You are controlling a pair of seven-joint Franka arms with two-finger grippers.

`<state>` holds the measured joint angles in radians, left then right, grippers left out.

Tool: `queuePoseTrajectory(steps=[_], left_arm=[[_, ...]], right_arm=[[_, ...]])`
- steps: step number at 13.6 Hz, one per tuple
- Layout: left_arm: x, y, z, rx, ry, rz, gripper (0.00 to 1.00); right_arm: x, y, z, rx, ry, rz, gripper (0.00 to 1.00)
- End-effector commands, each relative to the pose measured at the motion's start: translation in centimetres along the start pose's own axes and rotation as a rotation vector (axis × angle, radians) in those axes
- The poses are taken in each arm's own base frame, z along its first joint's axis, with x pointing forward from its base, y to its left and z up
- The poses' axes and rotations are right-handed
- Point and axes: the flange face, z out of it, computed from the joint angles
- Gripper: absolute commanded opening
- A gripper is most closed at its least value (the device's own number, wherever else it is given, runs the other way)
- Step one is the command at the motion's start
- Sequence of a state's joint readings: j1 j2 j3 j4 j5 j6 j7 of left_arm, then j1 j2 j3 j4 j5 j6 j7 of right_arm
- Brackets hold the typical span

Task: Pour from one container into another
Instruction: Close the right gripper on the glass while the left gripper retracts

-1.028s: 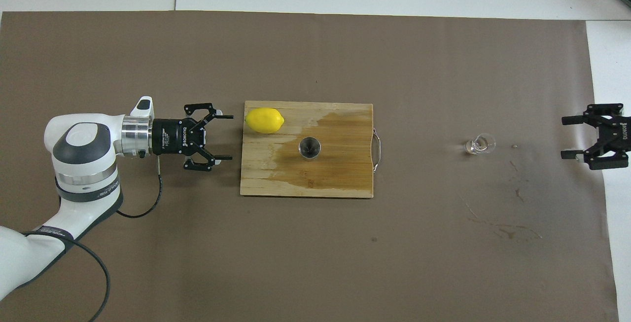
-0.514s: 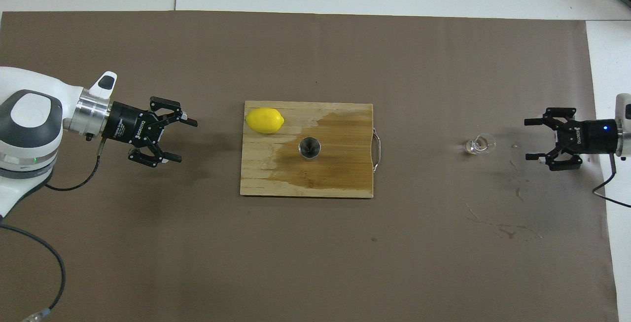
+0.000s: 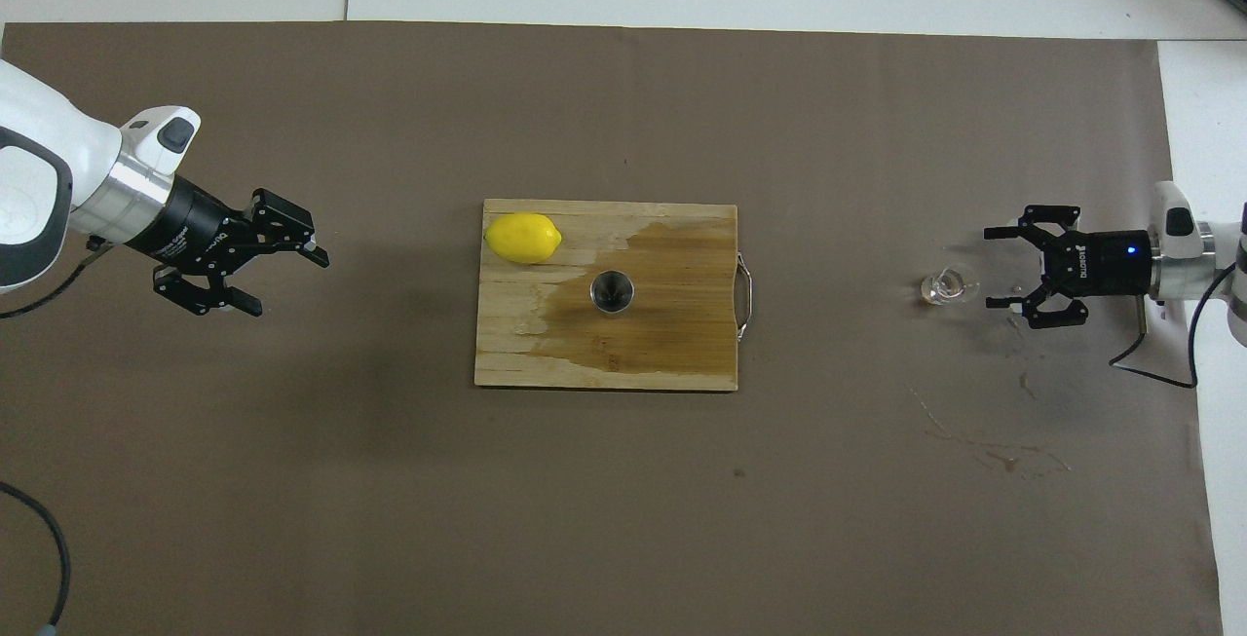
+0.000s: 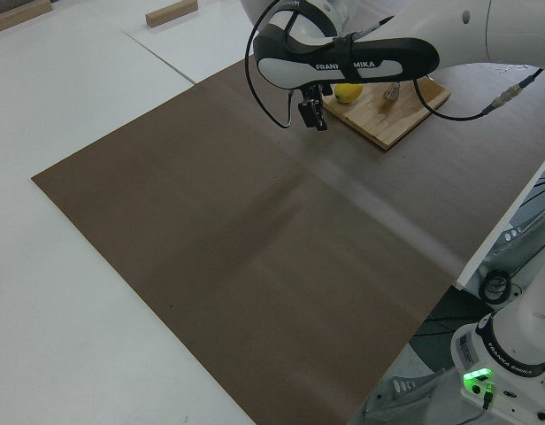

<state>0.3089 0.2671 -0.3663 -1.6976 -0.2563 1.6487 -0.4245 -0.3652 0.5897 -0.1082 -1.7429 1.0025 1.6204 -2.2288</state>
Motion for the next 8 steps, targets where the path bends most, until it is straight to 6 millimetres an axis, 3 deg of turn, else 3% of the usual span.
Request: queuePoseTrajectory(steps=[1, 6, 8], left_arm=[[-1.7, 1.1, -2.9, 0.144, 0.116, 0.106, 1.0], [-1.8, 1.6, -8.2, 0.239, 0.248, 0.354, 1.0], [-2.1, 1.9, -9.3, 0.251, 0.268, 0.432, 1.0]], right_arm=[[-0.3, -0.5, 1.0, -0.007, 0.031, -0.021, 1.0], [-1.1, -1.2, 2.2, 0.016, 0.044, -0.043, 1.0], [-0.9, -1.3, 3.2, 0.033, 0.044, -0.052, 1.0]])
